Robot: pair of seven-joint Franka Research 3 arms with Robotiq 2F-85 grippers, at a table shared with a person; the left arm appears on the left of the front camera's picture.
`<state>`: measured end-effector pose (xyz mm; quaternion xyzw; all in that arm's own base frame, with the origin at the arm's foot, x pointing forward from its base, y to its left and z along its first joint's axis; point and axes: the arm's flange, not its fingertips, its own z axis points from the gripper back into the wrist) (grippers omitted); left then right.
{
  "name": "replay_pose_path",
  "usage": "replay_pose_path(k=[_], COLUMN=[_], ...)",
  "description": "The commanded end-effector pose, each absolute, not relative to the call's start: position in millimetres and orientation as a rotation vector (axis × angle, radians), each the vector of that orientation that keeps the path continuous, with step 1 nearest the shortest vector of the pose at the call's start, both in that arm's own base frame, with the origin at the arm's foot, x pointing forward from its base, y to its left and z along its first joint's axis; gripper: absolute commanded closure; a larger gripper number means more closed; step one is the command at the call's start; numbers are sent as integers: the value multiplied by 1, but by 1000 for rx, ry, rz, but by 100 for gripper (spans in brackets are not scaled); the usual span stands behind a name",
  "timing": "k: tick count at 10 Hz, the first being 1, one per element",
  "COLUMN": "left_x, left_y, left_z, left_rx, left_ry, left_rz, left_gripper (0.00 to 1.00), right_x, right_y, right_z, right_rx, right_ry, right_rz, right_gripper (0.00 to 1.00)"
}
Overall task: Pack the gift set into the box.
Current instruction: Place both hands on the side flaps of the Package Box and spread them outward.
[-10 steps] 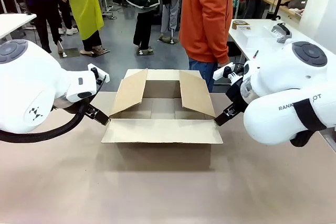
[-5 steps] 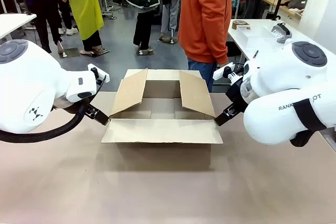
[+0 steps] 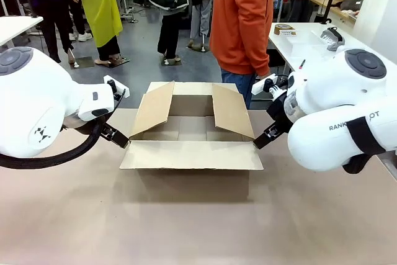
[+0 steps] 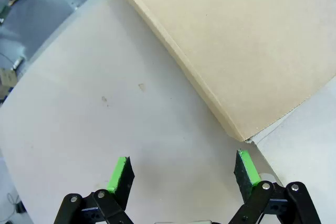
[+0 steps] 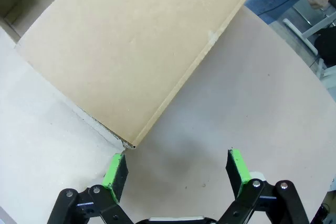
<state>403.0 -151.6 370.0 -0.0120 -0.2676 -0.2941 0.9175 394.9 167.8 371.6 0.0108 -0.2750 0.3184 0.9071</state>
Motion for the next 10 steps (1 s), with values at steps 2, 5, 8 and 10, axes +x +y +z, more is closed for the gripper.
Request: replay_pose_path(k=[2, 5, 8, 10], left_x=[403, 403, 388, 349], left_y=[-151, -151, -139, -121], left_z=[370, 370, 391, 450], left_rx=[-25, -25, -58, -127], left_ry=[-551, -551, -572, -586], left_rz=[-605, -605, -629, -615], left_gripper=[0, 0, 0, 0], right_x=[395, 395, 391, 373], right_y=[168, 168, 159, 130], right_z=[372, 372, 394, 450], right_rx=[23, 23, 42, 136], right_ry=[-568, -568, -596, -616], right_rz=[657, 657, 644, 587], right_gripper=[0, 0, 0, 0])
